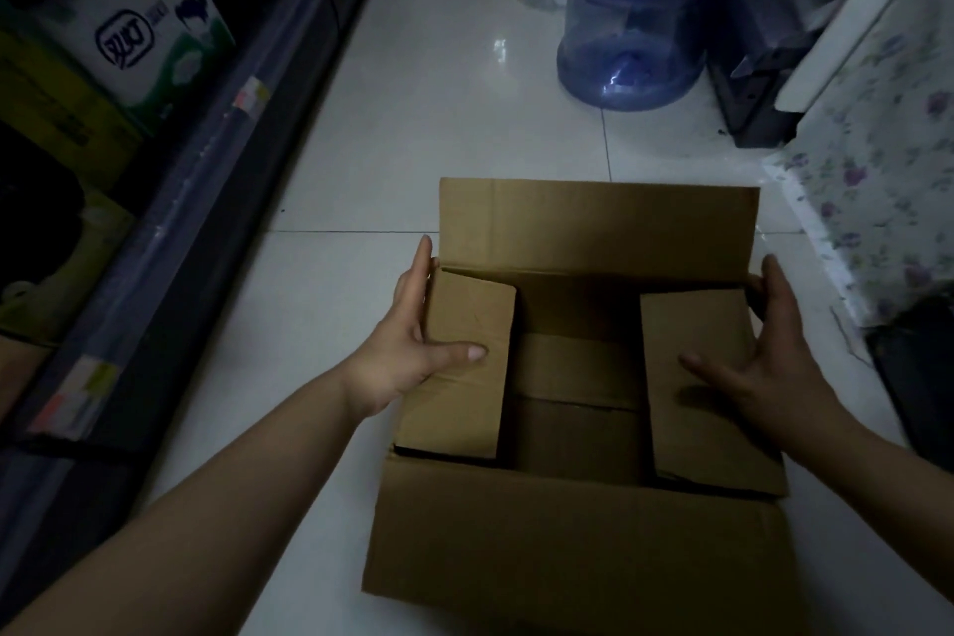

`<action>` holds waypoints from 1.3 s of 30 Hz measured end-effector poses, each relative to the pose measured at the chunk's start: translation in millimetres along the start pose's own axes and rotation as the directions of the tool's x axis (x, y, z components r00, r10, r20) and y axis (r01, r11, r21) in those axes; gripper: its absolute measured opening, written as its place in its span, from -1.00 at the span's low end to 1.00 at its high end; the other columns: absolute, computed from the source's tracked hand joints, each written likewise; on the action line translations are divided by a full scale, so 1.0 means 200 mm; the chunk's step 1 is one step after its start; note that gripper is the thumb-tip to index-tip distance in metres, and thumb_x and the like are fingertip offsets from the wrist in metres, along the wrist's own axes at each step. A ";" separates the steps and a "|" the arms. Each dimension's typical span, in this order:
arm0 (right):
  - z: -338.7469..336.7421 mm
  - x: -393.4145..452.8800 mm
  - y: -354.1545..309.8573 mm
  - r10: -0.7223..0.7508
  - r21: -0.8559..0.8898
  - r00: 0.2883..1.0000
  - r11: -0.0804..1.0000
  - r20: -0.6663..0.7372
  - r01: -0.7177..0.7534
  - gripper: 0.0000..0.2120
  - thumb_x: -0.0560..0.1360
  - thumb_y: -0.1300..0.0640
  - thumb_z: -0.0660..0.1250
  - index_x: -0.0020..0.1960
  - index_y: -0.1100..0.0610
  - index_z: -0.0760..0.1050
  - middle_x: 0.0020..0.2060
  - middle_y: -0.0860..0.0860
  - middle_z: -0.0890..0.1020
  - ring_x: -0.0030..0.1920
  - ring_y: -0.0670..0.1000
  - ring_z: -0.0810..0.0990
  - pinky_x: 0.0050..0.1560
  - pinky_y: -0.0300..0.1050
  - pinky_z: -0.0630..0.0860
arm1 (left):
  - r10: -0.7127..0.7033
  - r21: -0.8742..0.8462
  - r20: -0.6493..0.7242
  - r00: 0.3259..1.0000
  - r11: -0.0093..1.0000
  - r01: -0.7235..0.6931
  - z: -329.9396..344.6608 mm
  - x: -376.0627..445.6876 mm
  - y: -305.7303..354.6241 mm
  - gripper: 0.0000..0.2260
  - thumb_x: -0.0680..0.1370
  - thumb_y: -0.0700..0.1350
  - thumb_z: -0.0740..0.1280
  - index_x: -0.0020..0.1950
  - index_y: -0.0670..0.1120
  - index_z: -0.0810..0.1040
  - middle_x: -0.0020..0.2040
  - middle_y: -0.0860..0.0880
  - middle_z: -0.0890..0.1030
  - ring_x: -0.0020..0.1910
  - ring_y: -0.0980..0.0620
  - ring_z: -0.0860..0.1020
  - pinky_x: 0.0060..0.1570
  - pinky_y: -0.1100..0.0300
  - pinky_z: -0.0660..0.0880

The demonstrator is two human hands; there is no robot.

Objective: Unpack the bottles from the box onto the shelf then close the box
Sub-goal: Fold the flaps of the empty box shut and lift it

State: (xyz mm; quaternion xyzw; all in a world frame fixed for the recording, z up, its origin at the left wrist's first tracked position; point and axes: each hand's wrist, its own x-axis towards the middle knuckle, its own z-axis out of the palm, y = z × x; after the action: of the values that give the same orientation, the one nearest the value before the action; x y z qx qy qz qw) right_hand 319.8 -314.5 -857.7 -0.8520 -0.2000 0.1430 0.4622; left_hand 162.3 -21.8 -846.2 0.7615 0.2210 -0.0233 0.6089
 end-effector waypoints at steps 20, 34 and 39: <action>0.03 -0.02 0.07 -0.070 0.337 0.996 0.938 -0.055 0.084 -0.18 0.15 -0.52 0.31 0.18 -0.08 0.13 0.38 0.00 0.30 0.31 -0.34 0.34 0.18 -0.45 0.41 | 0.158 -0.144 -0.057 0.986 0.976 -0.165 0.04 -0.01 -0.08 -0.29 0.38 0.11 0.41 0.42 0.07 0.11 0.23 0.31 0.43 0.22 0.19 0.48 0.16 0.10 0.54; 0.03 -0.05 0.05 0.020 0.285 0.997 0.959 -0.077 0.003 -0.38 0.27 -0.25 0.38 0.18 -0.08 0.17 0.40 -0.15 0.32 0.19 -0.43 0.36 0.05 -0.43 0.38 | 0.130 -0.152 -0.206 0.970 0.975 -0.163 0.10 -0.04 -0.04 -0.58 0.51 -0.14 0.35 0.29 0.01 0.25 0.44 0.15 0.28 0.34 0.29 0.33 0.02 0.47 0.45; 0.00 -0.05 0.02 -0.048 0.074 0.996 0.996 -0.069 0.053 -0.43 0.36 0.14 0.47 0.24 -0.01 0.24 0.45 -0.13 0.25 0.35 -0.18 0.31 0.31 -0.10 0.35 | 0.161 0.148 -0.240 0.957 0.981 -0.127 0.05 -0.04 -0.04 -0.52 0.43 -0.08 0.47 0.26 0.10 0.33 0.43 0.16 0.14 0.37 0.18 0.25 0.23 0.38 0.36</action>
State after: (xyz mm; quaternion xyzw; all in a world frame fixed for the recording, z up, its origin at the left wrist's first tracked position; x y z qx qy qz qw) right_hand 311.8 -321.7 -859.9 -0.8329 -0.2003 0.1100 0.5041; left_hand 154.2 -32.8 -854.6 0.8108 0.2381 0.1033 0.5246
